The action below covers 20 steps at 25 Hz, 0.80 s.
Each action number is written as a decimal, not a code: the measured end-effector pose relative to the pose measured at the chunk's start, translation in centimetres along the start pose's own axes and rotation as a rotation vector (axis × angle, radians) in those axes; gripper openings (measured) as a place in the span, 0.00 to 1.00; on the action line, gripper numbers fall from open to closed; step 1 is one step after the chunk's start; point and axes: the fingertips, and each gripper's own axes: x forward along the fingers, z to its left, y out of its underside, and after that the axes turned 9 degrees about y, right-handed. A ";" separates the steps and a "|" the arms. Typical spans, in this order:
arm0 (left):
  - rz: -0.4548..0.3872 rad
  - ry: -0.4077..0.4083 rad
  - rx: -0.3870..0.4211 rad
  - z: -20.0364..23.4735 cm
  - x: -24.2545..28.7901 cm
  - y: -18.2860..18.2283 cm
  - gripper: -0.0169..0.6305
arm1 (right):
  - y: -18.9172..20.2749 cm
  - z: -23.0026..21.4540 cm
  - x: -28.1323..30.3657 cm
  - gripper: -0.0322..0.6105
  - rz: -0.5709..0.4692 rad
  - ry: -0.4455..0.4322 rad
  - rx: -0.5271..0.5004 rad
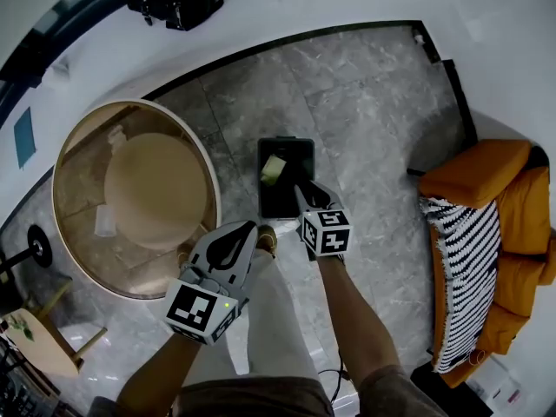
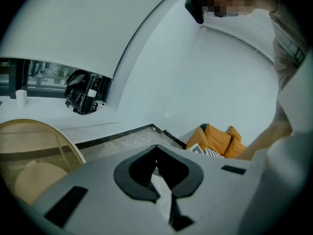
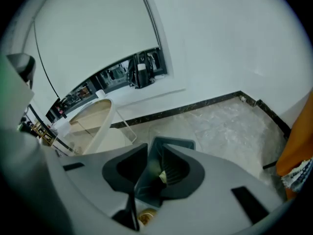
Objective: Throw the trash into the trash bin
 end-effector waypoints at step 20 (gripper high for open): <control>-0.187 -0.171 -0.014 -1.2 -17.8 -12.9 0.05 | -19.3 21.9 -21.7 0.09 -0.341 -0.295 -0.215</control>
